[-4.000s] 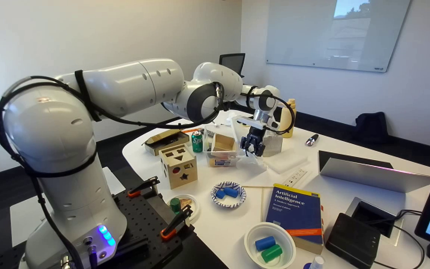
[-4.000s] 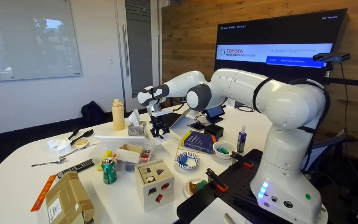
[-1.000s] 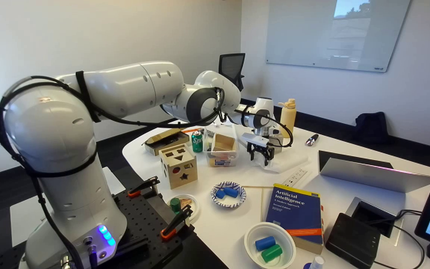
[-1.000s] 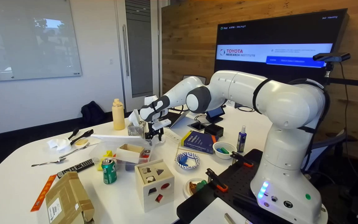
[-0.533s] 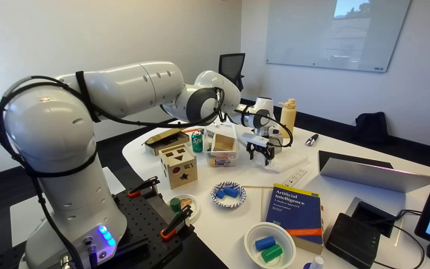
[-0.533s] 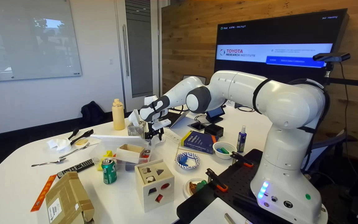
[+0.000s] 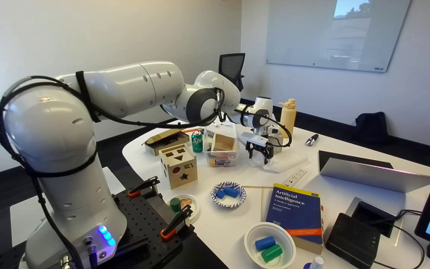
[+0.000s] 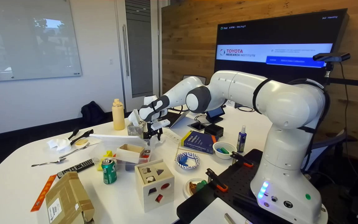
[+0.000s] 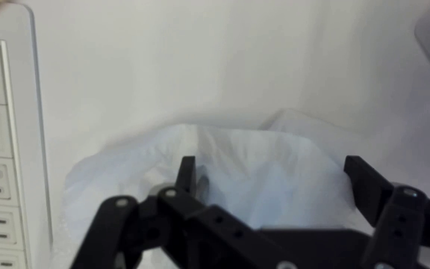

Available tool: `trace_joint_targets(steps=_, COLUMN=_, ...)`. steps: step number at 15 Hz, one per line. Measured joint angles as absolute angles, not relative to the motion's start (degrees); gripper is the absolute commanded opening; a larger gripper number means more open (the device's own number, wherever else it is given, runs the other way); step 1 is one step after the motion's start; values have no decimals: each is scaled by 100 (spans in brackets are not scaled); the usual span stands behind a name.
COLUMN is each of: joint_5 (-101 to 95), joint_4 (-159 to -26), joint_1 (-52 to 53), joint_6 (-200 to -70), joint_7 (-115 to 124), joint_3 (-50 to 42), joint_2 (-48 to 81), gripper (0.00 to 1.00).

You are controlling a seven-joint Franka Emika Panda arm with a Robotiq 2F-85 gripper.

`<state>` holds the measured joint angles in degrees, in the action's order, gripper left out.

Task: Pick up a wipe and put it on the table

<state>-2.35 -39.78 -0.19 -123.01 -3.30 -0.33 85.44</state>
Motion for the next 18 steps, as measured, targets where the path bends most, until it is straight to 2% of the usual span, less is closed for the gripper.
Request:
trace_joint_targets(steps=8, joint_5=-235, joint_4=-4047, joint_1=-35, joint_6=-12621, joint_7=-461, joint_3=-40, joint_2=8545, gripper=100)
trace_joint_targets(steps=9, joint_5=-235, joint_4=-4047, joint_1=-35, joint_6=-12636, joint_7=-475, joint_3=-41, joint_2=8545, gripper=75)
trace_joint_targets(steps=10, joint_5=-235, joint_4=-4047, joint_1=-35, joint_6=-12645, joint_7=-509, joint_3=-41, joint_2=8545, gripper=74)
trace_joint_targets(steps=18, joint_5=-235, joint_4=-4054, joint_1=-27, joint_6=-12751, joint_7=-550, joint_3=-64, joint_2=8544, gripper=12)
